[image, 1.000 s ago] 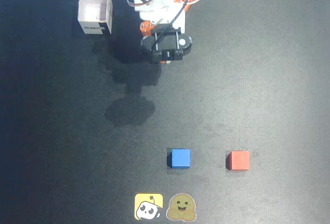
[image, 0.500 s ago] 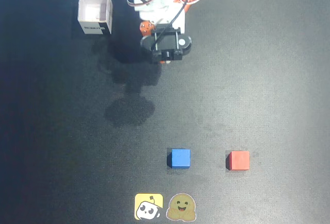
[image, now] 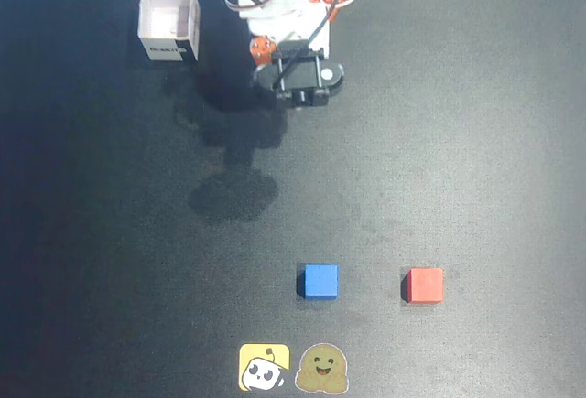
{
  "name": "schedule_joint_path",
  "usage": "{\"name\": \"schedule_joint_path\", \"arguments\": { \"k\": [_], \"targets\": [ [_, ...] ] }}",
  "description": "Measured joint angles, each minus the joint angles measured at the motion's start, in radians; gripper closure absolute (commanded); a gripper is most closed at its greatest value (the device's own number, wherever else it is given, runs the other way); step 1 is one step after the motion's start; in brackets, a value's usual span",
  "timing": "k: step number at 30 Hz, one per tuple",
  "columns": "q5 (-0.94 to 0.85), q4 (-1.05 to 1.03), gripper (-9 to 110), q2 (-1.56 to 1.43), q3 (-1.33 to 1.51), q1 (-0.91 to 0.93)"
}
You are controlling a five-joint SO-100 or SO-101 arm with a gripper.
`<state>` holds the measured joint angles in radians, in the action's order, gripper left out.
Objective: Put the red cube on top of the blue cube.
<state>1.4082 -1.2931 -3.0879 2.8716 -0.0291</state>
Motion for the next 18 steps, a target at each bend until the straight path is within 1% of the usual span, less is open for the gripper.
{"name": "schedule_joint_path", "arguments": {
  "k": [10,18],
  "targets": [
    [-0.009,0.012,101,0.086,-0.091,-0.023],
    [-0.009,0.060,101,0.313,-0.232,-0.035]
  ]
}}
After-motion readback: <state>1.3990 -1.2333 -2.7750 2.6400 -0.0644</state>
